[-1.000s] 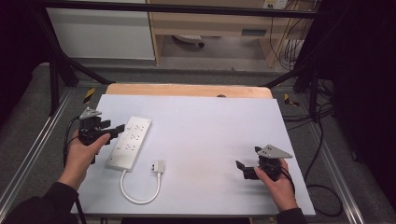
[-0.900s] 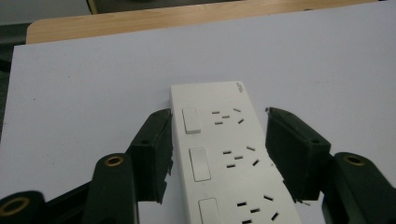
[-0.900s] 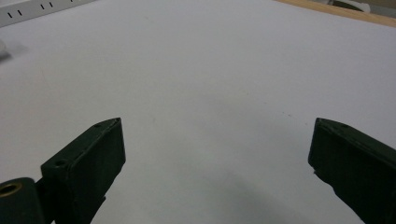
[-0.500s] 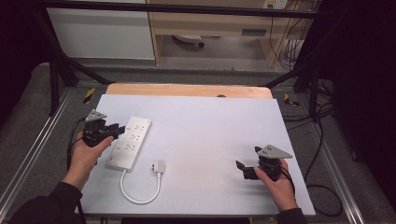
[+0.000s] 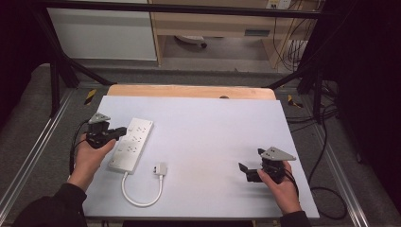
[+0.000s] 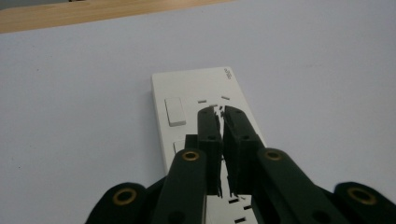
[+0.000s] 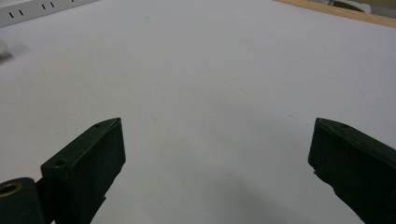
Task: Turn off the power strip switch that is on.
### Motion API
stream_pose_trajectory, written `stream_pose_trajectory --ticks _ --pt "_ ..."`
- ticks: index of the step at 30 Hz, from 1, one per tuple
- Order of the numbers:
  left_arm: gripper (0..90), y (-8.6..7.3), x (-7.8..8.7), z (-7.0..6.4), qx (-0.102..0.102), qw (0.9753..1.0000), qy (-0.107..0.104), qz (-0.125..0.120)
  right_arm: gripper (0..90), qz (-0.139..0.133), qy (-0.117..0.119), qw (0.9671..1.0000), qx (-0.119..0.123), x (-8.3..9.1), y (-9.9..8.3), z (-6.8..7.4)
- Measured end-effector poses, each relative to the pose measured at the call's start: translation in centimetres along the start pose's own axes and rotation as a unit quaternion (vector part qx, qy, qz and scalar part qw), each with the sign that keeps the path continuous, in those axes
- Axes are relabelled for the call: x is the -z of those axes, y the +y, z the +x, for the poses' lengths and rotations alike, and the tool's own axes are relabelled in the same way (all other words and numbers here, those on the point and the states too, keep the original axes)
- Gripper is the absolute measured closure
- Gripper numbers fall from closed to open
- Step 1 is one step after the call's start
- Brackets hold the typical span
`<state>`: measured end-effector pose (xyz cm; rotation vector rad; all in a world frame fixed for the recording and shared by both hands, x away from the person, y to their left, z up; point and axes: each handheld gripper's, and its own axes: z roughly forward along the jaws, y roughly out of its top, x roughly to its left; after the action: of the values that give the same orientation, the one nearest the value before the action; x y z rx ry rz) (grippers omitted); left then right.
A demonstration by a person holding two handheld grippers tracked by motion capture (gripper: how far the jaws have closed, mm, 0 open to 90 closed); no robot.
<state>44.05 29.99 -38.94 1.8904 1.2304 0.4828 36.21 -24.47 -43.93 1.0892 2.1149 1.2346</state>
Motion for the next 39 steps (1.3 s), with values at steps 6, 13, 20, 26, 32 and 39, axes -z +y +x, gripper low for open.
stream_pose_trajectory --ticks 6,13,20,26,32,39 --pt "87.7 -0.1 -0.5 0.6 0.01 0.9999 0.001 0.005 4.4 0.0 0.0 1.0 0.0 0.0 0.0 0.0" --pt "89.0 -0.3 -1.1 0.9 0.015 0.9998 0.001 0.011 4.4 0.002 0.002 1.0 0.001 0.0 0.0 0.1" --pt "89.8 -0.5 -2.0 1.5 0.023 0.9995 0.004 0.022 4.3 0.002 0.002 1.0 0.001 0.0 0.0 0.0" --pt "89.9 -0.6 -2.6 1.6 0.023 0.9993 0.003 0.03 4.3 0.002 0.004 1.0 -0.001 0.0 0.0 0.1" --pt "89.9 -0.7 -3.2 1.5 0.023 0.999 0.001 0.037 4.3 0.002 0.003 1.0 0.0 0.0 0.0 0.0" --pt "89.9 -0.8 -3.9 1.6 0.023 0.9988 0.004 0.043 4.2 0.0 0.006 1.0 -0.003 0.1 0.0 0.0"
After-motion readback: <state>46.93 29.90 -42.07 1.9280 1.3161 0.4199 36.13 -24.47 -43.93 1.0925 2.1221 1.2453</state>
